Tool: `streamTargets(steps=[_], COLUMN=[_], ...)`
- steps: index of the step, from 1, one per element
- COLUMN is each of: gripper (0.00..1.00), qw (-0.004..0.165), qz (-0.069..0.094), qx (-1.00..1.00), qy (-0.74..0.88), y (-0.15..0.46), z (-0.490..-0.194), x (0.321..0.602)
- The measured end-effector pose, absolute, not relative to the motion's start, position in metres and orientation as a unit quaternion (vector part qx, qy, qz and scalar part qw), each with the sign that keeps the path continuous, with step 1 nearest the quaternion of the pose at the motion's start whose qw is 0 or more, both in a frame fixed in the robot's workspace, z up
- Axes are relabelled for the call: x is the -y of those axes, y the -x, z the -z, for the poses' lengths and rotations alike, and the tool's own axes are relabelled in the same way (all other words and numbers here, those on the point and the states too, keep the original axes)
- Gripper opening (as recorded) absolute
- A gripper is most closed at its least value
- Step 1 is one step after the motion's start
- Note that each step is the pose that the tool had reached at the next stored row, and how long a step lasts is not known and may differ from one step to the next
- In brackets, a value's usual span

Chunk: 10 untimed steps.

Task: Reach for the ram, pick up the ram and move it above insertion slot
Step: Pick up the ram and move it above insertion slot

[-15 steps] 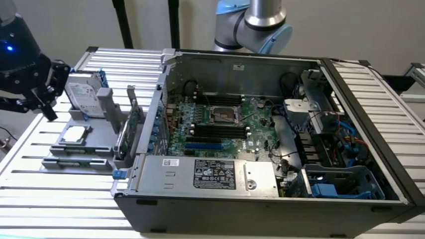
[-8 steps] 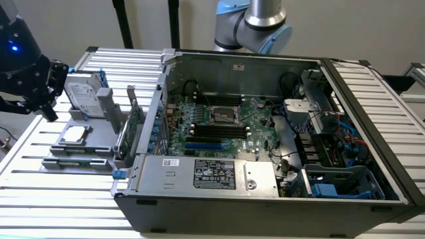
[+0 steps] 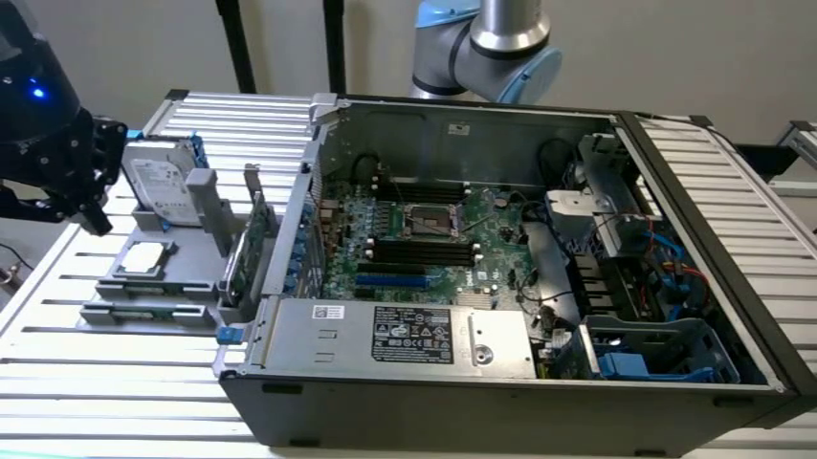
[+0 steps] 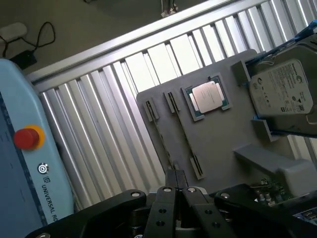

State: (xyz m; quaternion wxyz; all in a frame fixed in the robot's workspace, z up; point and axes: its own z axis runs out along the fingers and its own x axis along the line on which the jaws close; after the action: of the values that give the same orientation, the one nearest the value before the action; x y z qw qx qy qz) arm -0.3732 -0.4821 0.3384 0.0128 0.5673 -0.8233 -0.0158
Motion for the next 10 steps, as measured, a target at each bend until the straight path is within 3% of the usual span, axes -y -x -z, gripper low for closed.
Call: streamTargets(steps=[10], gripper=[0.11], qw=[0.013], qz=[0.015], qx=[0.786], qy=[-0.618], y=[0.3742], z=[-0.3361], x=[0.4796])
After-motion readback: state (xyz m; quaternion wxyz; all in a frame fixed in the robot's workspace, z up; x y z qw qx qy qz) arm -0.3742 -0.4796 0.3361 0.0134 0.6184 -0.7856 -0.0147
